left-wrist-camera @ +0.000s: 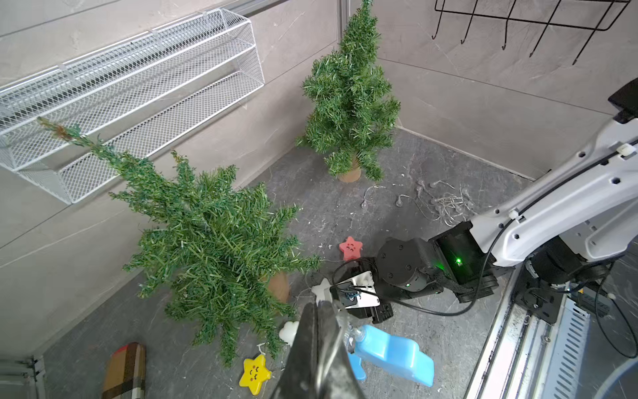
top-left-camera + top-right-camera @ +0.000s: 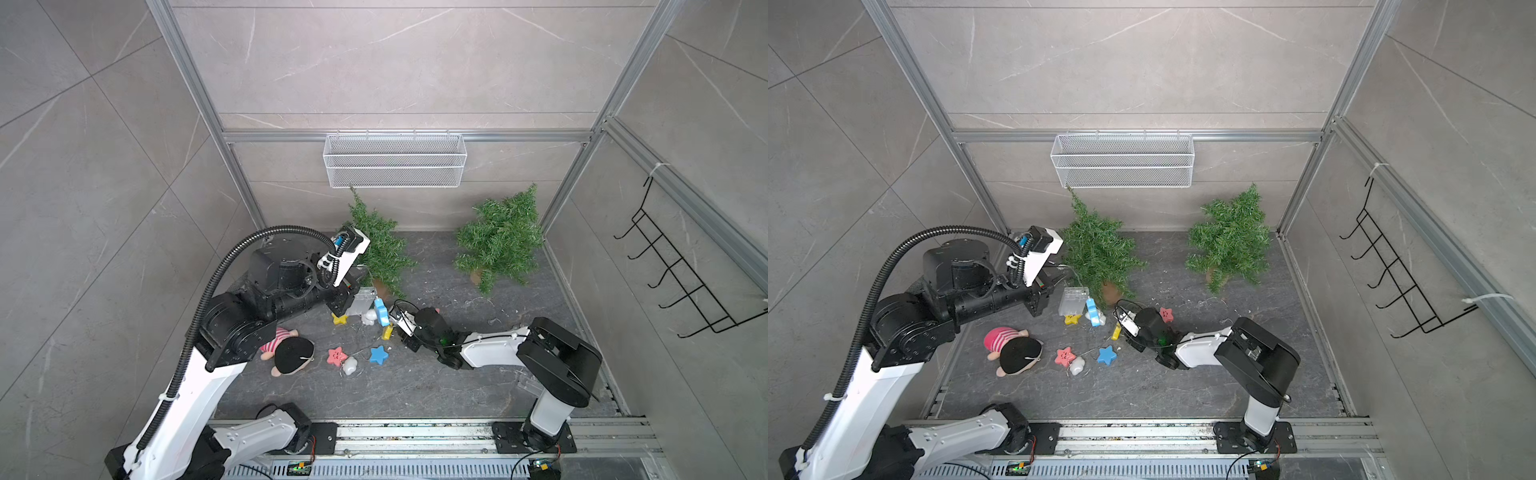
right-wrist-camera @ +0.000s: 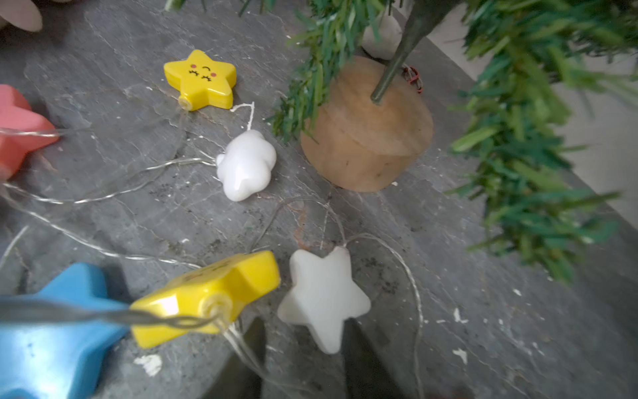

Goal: Wrap string light around the christmas tree
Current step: Pick up the light string from the center of the board.

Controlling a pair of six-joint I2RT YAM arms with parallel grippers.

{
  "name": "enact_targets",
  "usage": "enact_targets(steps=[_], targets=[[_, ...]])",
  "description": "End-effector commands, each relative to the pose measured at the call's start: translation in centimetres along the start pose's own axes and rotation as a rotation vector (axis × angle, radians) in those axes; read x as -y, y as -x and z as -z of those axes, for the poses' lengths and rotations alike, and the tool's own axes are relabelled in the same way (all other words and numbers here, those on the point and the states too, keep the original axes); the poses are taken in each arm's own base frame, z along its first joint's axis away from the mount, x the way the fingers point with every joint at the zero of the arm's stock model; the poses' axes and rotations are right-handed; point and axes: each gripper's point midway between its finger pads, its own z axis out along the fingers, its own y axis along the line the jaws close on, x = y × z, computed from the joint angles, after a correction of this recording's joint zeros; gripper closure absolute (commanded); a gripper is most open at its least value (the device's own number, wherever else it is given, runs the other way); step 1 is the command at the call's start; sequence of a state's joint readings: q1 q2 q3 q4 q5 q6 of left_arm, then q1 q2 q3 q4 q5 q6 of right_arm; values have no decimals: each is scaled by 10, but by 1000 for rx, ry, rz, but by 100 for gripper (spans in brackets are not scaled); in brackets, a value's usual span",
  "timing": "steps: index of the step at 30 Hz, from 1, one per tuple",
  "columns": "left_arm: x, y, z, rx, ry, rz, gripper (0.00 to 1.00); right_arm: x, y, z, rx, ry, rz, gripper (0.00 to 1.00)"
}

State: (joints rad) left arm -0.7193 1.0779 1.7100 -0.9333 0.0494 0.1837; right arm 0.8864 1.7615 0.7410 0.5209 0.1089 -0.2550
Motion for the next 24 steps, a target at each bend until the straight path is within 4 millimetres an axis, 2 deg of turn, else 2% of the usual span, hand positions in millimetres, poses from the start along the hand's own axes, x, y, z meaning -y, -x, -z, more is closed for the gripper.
enact_targets(steps=[1,3,6,9,13,17,21,24], targets=[[-13,2,8,28,78,-19,100,1,9,5,53,-1,-24,95],[-20,-7,6,-1,121,-17,100,7,16,18,76,-13,-52,100],[-36,-23,5,-34,201,16,100,17,20,38,71,-43,-80,100],[-60,-43,4,-49,291,110,100,29,23,59,64,-80,-111,100],[-107,-82,-2,-104,412,271,100,39,37,93,87,-88,-139,100],[-148,-114,-8,-156,518,352,100,42,58,124,105,-60,-137,100],[-196,-130,-11,-170,640,375,100,37,79,145,125,7,-147,100],[-218,-142,-30,-222,653,357,100,41,93,158,159,10,-157,100]])
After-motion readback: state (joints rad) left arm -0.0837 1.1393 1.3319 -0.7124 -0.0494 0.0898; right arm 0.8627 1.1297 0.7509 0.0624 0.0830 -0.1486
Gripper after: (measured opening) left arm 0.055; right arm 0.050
